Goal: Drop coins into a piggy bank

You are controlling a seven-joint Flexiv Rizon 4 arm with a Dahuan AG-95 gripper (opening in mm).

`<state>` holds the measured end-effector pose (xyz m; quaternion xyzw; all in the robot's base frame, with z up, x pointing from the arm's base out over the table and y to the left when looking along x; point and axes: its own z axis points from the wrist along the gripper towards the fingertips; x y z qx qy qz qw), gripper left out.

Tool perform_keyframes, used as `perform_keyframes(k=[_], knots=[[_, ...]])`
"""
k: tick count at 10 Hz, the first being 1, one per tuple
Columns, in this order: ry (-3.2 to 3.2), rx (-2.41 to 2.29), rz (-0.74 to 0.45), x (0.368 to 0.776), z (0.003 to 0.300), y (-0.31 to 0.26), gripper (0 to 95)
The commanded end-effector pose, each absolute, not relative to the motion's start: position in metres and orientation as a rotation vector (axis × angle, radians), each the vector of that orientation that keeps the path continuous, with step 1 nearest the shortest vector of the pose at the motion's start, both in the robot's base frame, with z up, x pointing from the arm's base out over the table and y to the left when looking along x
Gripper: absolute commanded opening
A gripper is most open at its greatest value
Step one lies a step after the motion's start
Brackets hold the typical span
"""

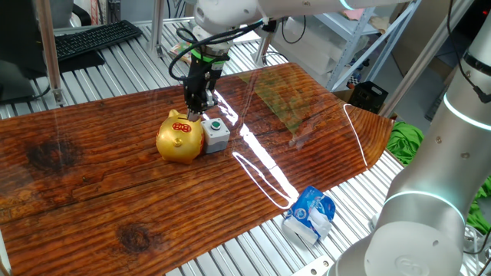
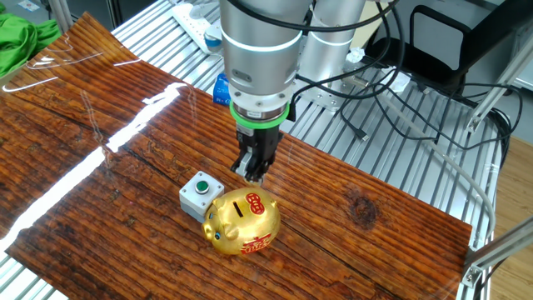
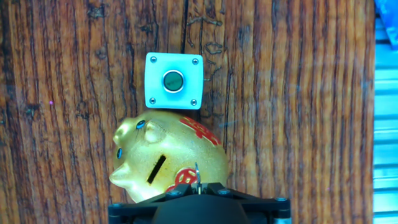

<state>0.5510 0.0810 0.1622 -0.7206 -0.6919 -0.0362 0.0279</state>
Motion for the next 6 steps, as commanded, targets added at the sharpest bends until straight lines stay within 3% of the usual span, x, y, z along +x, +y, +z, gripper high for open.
perform_keyframes(k=[1, 6], knots=[[-2.106, -2.256, -0.120, 0.554, 0.160, 0.082, 0.0], [-2.089, -2.274, -0.118, 0.565, 0.156, 0.086, 0.0]])
